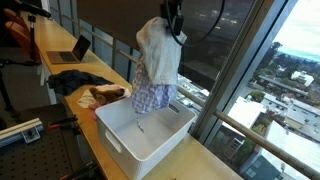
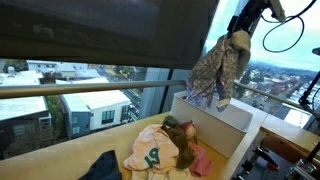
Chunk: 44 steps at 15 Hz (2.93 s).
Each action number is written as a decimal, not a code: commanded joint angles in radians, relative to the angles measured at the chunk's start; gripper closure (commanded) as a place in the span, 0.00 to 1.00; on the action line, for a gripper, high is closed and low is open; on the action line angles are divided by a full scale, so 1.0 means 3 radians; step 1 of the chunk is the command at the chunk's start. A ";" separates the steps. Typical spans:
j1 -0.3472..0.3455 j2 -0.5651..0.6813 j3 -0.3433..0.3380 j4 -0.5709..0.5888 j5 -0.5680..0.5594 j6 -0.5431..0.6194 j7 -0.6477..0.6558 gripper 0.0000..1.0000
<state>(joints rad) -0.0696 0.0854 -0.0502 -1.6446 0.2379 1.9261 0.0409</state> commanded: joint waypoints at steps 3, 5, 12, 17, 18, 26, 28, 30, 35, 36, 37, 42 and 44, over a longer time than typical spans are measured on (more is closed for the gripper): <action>-0.0027 0.0028 -0.0024 -0.0104 0.0043 0.0081 -0.0044 0.74; -0.0021 0.0034 -0.0021 -0.0121 0.0005 0.0094 -0.0019 0.61; 0.0280 -0.0059 0.0205 -0.0438 -0.0203 0.0360 0.0239 0.10; 0.0748 0.0138 0.0572 -0.0708 -0.0441 0.0815 0.0744 0.00; 0.0840 0.0200 0.0630 -0.0729 -0.0520 0.0889 0.0883 0.00; 0.1468 0.0831 0.0726 -0.0651 -0.1142 0.1042 0.1858 0.00; 0.1537 0.0928 0.0700 -0.0604 -0.1226 0.0987 0.1980 0.00; 0.1567 0.0994 0.0677 -0.0582 -0.1271 0.0951 0.2057 0.00; 0.1550 0.1097 0.0613 -0.0615 -0.1308 0.0950 0.2138 0.00; 0.1544 0.1115 0.0603 -0.0621 -0.1295 0.0954 0.2137 0.00; 0.1536 0.1139 0.0595 -0.0634 -0.1273 0.0969 0.2130 0.00; 0.1513 0.1235 0.0543 -0.0699 -0.1229 0.1014 0.2138 0.00; 0.1493 0.1277 0.0514 -0.0728 -0.1223 0.1027 0.2136 0.00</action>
<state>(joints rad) 0.3819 0.4576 0.1183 -1.8564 -0.1333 2.2341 0.6724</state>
